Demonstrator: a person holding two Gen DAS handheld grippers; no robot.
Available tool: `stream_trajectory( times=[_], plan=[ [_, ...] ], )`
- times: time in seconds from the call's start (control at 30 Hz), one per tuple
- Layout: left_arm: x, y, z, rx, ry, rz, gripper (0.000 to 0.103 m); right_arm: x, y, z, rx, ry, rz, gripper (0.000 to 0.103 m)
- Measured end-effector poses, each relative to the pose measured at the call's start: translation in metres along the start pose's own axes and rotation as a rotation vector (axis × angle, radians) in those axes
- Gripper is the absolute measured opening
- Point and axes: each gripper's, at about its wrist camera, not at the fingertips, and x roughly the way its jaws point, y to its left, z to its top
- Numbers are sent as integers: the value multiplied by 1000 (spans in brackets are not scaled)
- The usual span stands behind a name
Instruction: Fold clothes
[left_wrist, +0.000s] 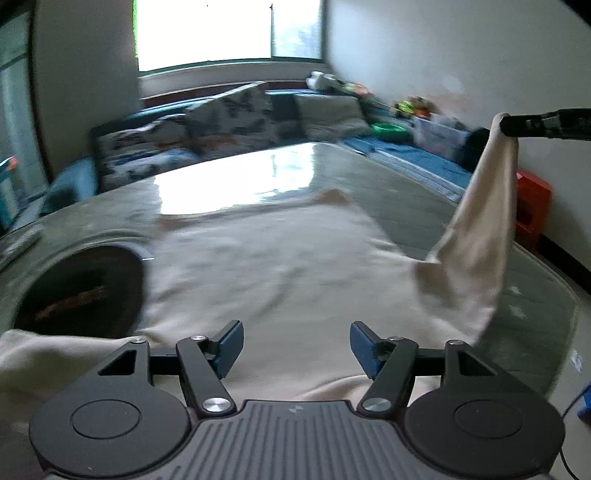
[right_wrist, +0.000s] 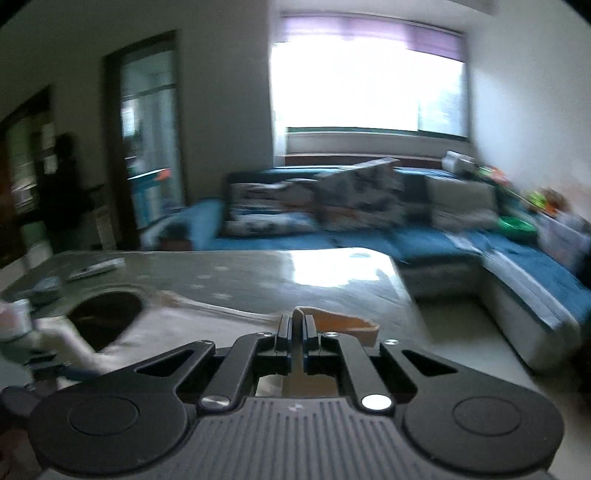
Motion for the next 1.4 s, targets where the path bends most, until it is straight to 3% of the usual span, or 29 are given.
stream_trajectory(
  times=[0.3,0.47,0.6,0.83,1.1,1.27,1.4],
  plan=[
    [-29,56,-20,-117,-17,96,70,57,112,23,-157,53,257,4],
    [-30,63,-32,-156,8,104,70,94,160,6,-200,134,340,4],
    [-28,64,-35,-166,22,107,70,107,176,-5,-199,162,377,11],
    [-33,62,-32,-163,3,100,70,91,140,-5,-225,164,304,15],
    [-27,41,-20,-122,-26,13,68,79,71,-69,-202,340,138,15],
    [-9,25,-15,-96,-8,-43,62,75,65,-86,-141,315,158,15],
    [6,27,-17,-109,30,-34,61,88,72,-92,-140,320,185,15]
  ],
)
